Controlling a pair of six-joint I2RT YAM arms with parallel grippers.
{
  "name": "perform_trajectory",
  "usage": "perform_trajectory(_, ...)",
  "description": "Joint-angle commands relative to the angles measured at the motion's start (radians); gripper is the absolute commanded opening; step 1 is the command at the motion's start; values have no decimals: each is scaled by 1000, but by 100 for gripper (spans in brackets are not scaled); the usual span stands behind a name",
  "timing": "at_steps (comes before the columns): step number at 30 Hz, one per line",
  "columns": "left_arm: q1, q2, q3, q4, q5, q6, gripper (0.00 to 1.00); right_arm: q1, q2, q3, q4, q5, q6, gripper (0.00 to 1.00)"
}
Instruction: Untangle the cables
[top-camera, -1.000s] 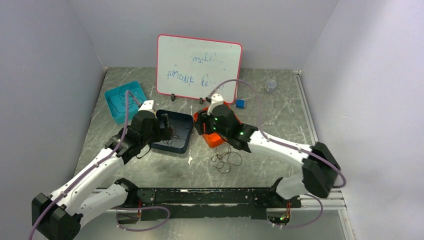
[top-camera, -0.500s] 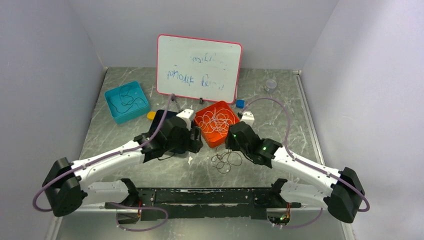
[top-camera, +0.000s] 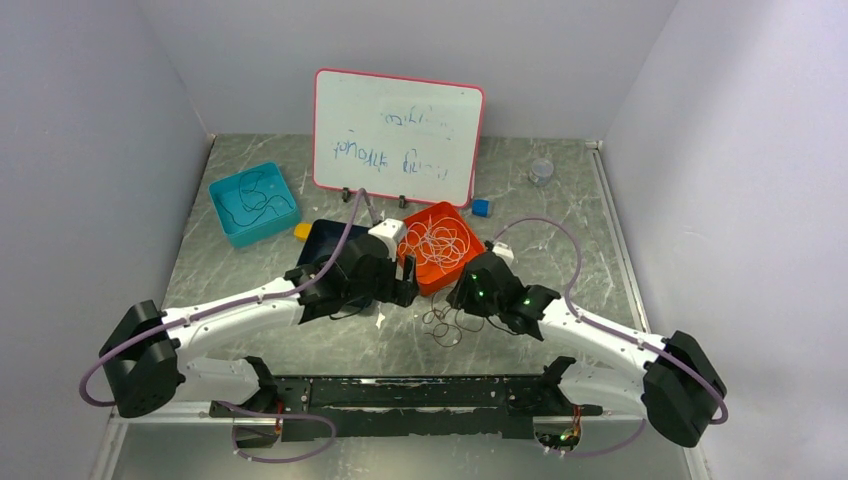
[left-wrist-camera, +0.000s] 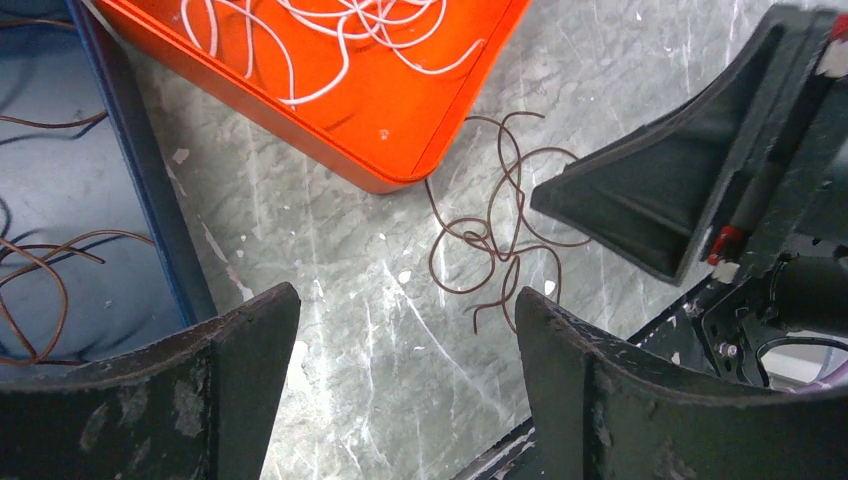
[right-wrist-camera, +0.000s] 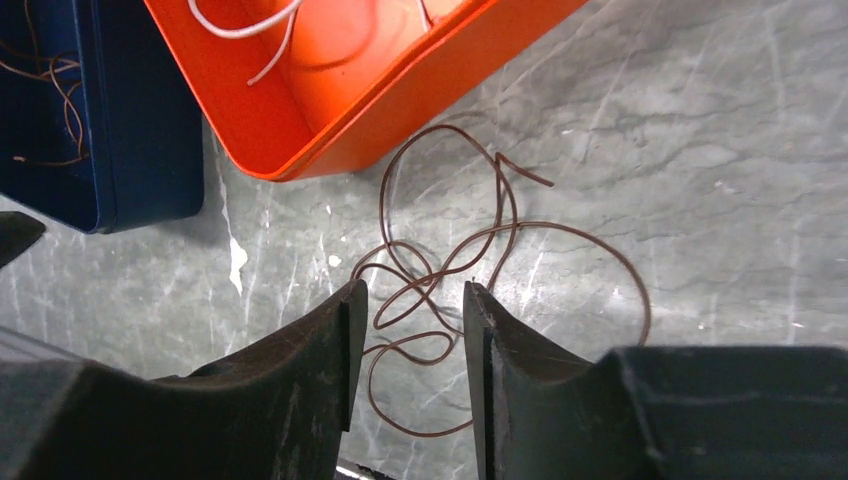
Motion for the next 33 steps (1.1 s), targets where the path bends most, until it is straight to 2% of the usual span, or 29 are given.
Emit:
perform_trajectory(1,-4,-44,12,-7,-50,-12,84,1,28,-40,111,-65,95,45)
perform_trajectory(5,-4,-60,-3,-15,-59,-19,83,30,49,-61,155,-47,147,50)
perform_trajectory(8,-4,-64,-7,-21,-66,-22,83,36,58,-81,185,-31,179,50)
perform_trajectory(27,-4,-71,4,-53,-98,-5,83,36,194,-108,336,-22,213,35)
perform_trajectory(33,-4,-76,3,-57,-101,-4,82,36,180,-115,347,-5,213,25)
